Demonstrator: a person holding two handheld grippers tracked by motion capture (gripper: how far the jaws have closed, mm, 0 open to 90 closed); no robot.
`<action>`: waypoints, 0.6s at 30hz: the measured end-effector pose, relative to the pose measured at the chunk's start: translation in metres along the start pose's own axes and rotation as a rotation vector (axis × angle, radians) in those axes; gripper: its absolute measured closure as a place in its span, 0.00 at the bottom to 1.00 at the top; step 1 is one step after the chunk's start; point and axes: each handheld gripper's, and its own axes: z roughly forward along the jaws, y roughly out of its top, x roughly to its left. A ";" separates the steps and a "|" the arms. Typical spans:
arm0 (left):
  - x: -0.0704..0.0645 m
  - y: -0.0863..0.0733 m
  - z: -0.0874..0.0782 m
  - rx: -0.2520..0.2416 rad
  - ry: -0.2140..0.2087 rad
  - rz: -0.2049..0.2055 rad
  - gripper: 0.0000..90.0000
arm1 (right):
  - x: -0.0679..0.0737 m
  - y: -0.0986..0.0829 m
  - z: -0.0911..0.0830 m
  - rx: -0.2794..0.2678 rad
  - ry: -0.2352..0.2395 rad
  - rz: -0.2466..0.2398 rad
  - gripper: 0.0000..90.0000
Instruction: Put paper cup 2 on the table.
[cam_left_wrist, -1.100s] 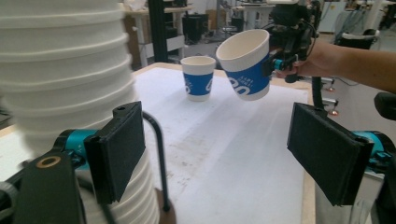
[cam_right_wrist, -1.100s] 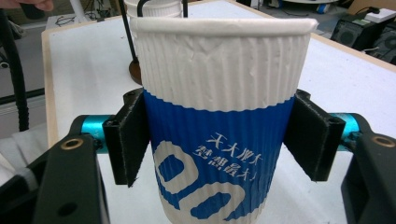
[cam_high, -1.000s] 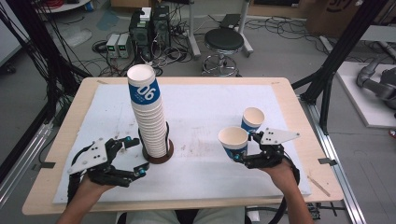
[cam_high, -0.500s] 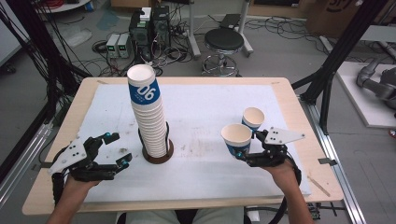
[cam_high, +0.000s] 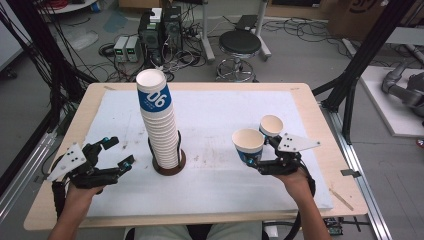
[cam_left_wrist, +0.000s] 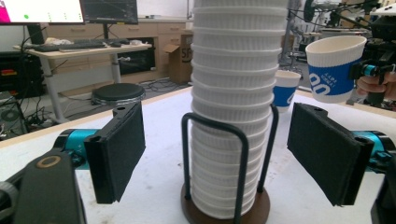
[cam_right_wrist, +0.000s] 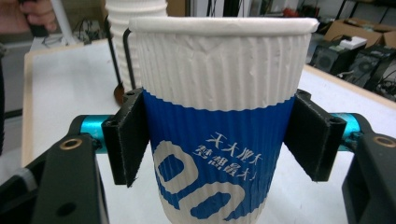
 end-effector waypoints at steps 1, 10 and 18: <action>0.002 -0.001 -0.001 0.001 0.003 0.001 0.21 | -0.001 0.001 0.002 -0.009 -0.006 -0.001 0.32; 0.011 -0.009 -0.003 0.005 0.043 -0.015 0.21 | -0.016 0.002 0.026 -0.075 -0.050 0.051 0.32; 0.016 -0.008 0.002 0.002 0.056 -0.016 0.21 | -0.022 0.001 0.044 -0.100 -0.113 0.072 0.32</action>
